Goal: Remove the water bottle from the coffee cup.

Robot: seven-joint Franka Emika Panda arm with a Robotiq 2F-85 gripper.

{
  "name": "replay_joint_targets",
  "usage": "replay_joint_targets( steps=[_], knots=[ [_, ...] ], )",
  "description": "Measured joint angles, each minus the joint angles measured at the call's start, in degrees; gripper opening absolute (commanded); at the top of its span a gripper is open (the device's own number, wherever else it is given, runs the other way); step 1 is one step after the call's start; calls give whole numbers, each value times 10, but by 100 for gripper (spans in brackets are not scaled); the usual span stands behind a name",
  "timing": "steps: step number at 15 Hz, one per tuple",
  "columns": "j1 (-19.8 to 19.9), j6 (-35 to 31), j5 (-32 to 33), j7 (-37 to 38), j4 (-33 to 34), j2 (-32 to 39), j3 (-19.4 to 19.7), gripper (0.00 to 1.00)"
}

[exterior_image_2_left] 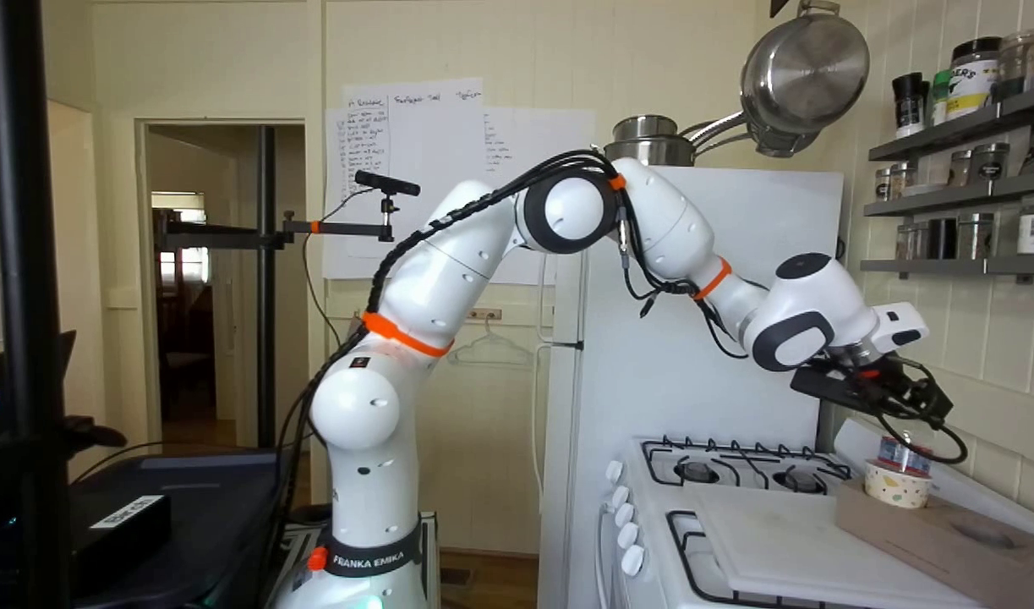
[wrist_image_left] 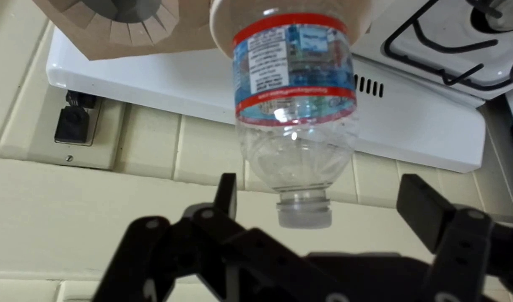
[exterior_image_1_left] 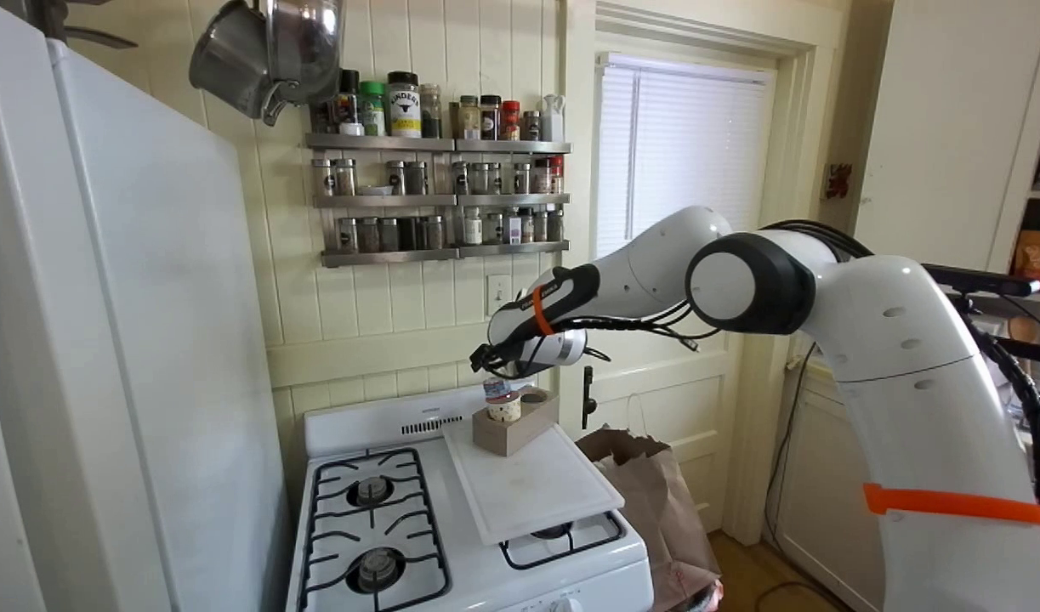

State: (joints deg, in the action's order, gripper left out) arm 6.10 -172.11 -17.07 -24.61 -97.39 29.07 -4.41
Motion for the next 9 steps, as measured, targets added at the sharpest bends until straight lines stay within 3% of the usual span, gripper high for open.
replay_joint_targets(
  steps=[2,5,9],
  knots=[
    [7,-1,0,-6,17,15,-9,63],
    [17,-1,0,-15,35,30,-22,36],
    [26,-1,0,-18,49,38,-33,8]
  ],
)
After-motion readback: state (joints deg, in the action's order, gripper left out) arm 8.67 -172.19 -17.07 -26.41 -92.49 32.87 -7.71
